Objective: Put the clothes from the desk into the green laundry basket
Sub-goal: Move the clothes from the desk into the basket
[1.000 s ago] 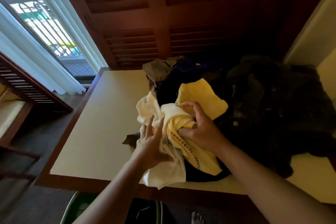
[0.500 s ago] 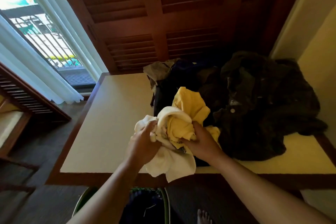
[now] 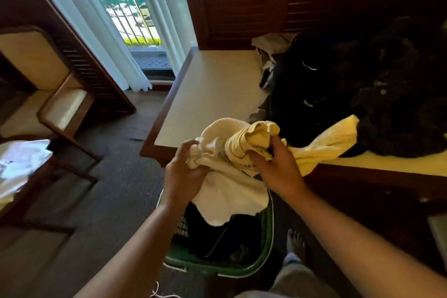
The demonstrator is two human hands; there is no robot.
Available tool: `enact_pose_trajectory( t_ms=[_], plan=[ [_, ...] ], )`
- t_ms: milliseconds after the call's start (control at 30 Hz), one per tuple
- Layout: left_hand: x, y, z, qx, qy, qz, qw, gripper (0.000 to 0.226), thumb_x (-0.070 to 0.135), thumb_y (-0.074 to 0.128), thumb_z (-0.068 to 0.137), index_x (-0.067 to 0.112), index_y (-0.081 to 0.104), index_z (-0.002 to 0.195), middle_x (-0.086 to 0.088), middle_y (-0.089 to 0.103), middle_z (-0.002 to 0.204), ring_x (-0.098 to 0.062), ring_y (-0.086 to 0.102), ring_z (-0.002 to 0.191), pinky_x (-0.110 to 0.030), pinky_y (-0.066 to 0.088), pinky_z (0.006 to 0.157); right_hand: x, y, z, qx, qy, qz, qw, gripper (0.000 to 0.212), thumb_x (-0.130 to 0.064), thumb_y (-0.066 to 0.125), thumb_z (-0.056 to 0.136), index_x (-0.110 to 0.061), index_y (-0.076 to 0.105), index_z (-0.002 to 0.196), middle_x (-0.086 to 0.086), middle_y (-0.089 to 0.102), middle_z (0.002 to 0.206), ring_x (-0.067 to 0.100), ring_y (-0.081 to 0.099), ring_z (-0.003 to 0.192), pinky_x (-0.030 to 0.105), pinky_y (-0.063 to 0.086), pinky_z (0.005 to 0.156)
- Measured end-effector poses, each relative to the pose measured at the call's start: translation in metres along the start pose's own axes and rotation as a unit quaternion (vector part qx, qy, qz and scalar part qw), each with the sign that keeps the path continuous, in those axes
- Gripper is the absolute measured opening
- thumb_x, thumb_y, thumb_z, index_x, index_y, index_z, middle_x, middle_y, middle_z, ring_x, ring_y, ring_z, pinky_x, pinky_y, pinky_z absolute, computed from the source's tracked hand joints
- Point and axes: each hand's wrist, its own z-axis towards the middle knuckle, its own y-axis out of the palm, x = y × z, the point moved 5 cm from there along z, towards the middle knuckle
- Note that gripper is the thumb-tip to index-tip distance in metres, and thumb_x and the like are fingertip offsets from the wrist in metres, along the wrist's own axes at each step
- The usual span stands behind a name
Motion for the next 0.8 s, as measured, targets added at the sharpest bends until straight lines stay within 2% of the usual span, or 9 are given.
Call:
enact_pose_trajectory(
  t_ms=[100,200,267,400,500,600,667,733,800],
  plan=[
    [-0.032,-0.035,-0.028,0.033,-0.018,-0.003,0.999,0.051,0.021,0.081,0.081,0.036,0.061,0.126,0.010,0.068,0.099,0.000,0.064,0.087,-0.012,0.046,0.063,0.000,0.047,-0.031,-0.017,0.044,0.021,0.999,0.020,-0.028,0.068,0.094,-0.033,0.058,0.111,-0.017,0.067,0.101,-0.011,0.062,0.091,0.008,0.045,0.073],
    [-0.064,-0.061,-0.049,0.067,-0.039,-0.004,0.997,0.049,0.017,0.080,0.083,0.034,0.060,0.124,0.008,0.068,0.099,-0.005,0.065,0.086,-0.016,0.048,0.065,0.010,0.082,-0.056,-0.043,0.089,0.035,0.994,0.024,-0.031,0.062,0.098,-0.041,0.051,0.117,-0.031,0.059,0.104,-0.023,0.054,0.089,0.000,0.040,0.072],
    [-0.083,-0.074,-0.060,0.088,-0.055,0.001,0.995,0.050,0.017,0.079,0.082,0.035,0.059,0.124,0.005,0.068,0.100,-0.010,0.067,0.086,-0.021,0.050,0.067,0.017,0.098,-0.070,-0.053,0.114,0.026,0.992,0.025,-0.034,0.059,0.100,-0.037,0.050,0.123,-0.029,0.056,0.105,-0.017,0.053,0.088,-0.001,0.038,0.069],
    [-0.110,-0.087,-0.074,0.112,-0.074,-0.003,0.991,0.053,0.013,0.077,0.082,0.035,0.056,0.126,0.000,0.068,0.105,-0.015,0.067,0.089,-0.017,0.048,0.068,0.049,0.110,-0.092,-0.077,0.183,0.002,0.980,0.027,-0.044,0.055,0.100,-0.044,0.044,0.125,-0.021,0.057,0.107,0.006,0.055,0.101,0.028,0.042,0.084],
    [-0.121,-0.091,-0.079,0.120,-0.091,-0.007,0.989,0.055,0.016,0.077,0.084,0.033,0.054,0.131,-0.002,0.068,0.112,-0.016,0.067,0.091,-0.016,0.047,0.066,0.076,0.112,-0.103,-0.143,0.237,-0.079,0.958,0.041,-0.042,0.054,0.099,-0.038,0.041,0.138,-0.004,0.055,0.129,0.016,0.052,0.110,0.036,0.043,0.088],
    [-0.127,-0.087,-0.080,0.112,-0.094,-0.006,0.989,0.059,0.021,0.079,0.084,0.035,0.052,0.134,-0.001,0.068,0.115,-0.016,0.067,0.094,-0.027,0.054,0.074,0.094,0.113,-0.112,-0.196,0.273,-0.160,0.928,0.055,-0.038,0.051,0.101,-0.030,0.033,0.152,0.003,0.041,0.152,0.024,0.048,0.130,0.040,0.047,0.099],
    [-0.130,-0.081,-0.079,0.102,-0.099,-0.018,0.990,0.063,0.024,0.081,0.082,0.039,0.051,0.135,0.000,0.068,0.117,-0.017,0.068,0.098,-0.039,0.058,0.085,0.094,0.114,-0.117,-0.214,0.258,-0.170,0.927,0.053,-0.035,0.049,0.103,-0.026,0.035,0.153,0.001,0.039,0.156,0.022,0.046,0.135,0.035,0.045,0.100],
    [-0.131,-0.073,-0.077,0.086,-0.109,-0.027,0.990,0.068,0.027,0.081,0.081,0.043,0.048,0.138,0.000,0.067,0.120,-0.019,0.069,0.102,-0.045,0.058,0.091,0.089,0.115,-0.120,-0.231,0.242,-0.175,0.926,0.051,-0.031,0.048,0.104,-0.023,0.036,0.154,-0.001,0.040,0.157,0.019,0.052,0.128,0.029,0.048,0.094],
    [-0.129,-0.067,-0.078,0.070,-0.109,-0.038,0.991,0.072,0.026,0.082,0.082,0.043,0.046,0.141,-0.001,0.066,0.125,-0.019,0.068,0.106,-0.046,0.058,0.093,0.084,0.116,-0.122,-0.233,0.247,-0.167,0.926,0.051,-0.029,0.047,0.105,-0.023,0.036,0.154,-0.004,0.041,0.156,0.017,0.060,0.116,0.031,0.054,0.089]
  ],
)
